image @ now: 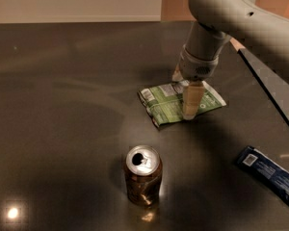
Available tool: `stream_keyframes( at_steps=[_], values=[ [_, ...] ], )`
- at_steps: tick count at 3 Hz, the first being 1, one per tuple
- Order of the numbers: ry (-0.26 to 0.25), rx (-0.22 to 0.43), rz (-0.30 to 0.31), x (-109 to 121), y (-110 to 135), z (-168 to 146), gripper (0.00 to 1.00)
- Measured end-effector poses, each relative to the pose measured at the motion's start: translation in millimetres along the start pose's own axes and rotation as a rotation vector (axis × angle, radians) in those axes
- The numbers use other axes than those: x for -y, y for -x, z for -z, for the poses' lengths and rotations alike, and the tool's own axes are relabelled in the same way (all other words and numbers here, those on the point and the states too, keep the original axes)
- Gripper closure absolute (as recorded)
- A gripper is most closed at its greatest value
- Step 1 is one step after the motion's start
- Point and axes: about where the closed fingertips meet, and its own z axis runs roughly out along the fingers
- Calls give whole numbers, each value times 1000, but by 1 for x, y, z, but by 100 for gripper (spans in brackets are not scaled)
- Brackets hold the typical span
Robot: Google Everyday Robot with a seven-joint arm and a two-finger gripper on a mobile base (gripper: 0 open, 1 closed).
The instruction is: Move green jalapeno chip bag near rxbar blueberry
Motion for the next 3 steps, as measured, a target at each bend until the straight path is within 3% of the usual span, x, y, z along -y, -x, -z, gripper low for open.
stream_keyframes(
  at_steps=[3],
  values=[
    [-15, -7, -4, 0, -2, 14, 88]
  ],
)
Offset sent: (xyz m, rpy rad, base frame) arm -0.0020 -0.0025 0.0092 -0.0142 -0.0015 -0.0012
